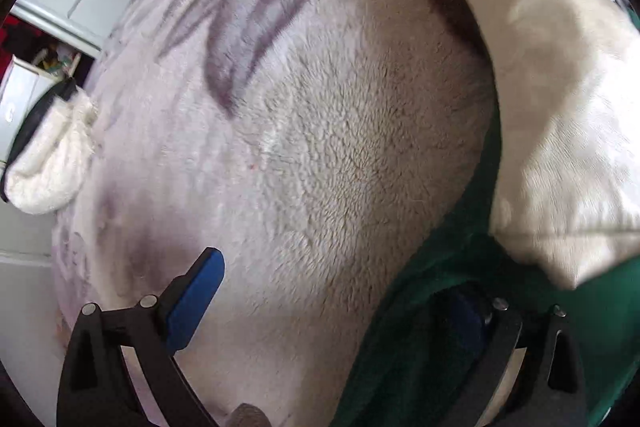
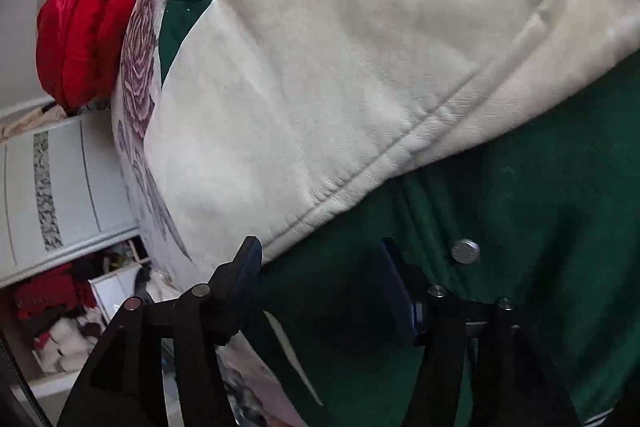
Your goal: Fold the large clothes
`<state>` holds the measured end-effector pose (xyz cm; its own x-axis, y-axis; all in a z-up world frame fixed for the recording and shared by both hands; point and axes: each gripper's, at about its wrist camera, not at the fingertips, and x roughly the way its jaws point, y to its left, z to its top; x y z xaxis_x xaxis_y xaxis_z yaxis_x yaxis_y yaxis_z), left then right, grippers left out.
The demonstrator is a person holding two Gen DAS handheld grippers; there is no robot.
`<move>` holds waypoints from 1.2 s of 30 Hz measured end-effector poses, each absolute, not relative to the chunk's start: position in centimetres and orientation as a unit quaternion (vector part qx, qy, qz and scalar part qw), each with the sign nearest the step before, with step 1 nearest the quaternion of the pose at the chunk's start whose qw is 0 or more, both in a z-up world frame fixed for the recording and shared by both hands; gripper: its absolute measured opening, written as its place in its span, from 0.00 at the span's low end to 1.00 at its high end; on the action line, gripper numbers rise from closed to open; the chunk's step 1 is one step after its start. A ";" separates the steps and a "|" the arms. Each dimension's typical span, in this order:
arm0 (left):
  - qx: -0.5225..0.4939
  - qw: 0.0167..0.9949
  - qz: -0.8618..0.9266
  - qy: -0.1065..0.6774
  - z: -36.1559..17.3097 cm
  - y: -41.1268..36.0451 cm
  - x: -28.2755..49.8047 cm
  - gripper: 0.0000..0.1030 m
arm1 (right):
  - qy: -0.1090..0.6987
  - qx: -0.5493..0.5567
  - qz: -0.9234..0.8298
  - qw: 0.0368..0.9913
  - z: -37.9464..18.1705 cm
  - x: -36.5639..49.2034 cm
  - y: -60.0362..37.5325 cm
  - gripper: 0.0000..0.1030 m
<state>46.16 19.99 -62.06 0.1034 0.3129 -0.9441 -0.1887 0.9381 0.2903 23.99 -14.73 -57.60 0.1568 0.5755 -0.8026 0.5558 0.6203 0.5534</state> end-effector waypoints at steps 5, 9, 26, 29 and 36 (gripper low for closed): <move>0.072 0.753 0.174 0.631 -59.6 18.4 44.9 1.00 | 0.672 0.318 -0.030 0.668 -53.5 19.5 -17.6 0.70; 0.088 0.763 0.152 0.622 -57.3 15.4 42.8 1.00 | 0.679 0.248 -0.073 0.687 -51.5 15.6 -22.8 0.70; 0.087 0.737 0.107 0.662 -52.0 -2.8 34.8 1.00 | 0.730 0.184 -0.149 0.641 -55.8 5.9 -42.6 0.10; 0.104 0.723 0.108 0.674 -51.6 -5.3 32.7 1.00 | 0.743 0.196 -0.109 0.631 -55.7 4.8 -43.9 0.10; 0.116 0.683 0.122 0.710 -54.0 -9.5 28.3 1.00 | 0.768 0.280 -0.021 0.576 -54.7 -0.1 -47.7 0.59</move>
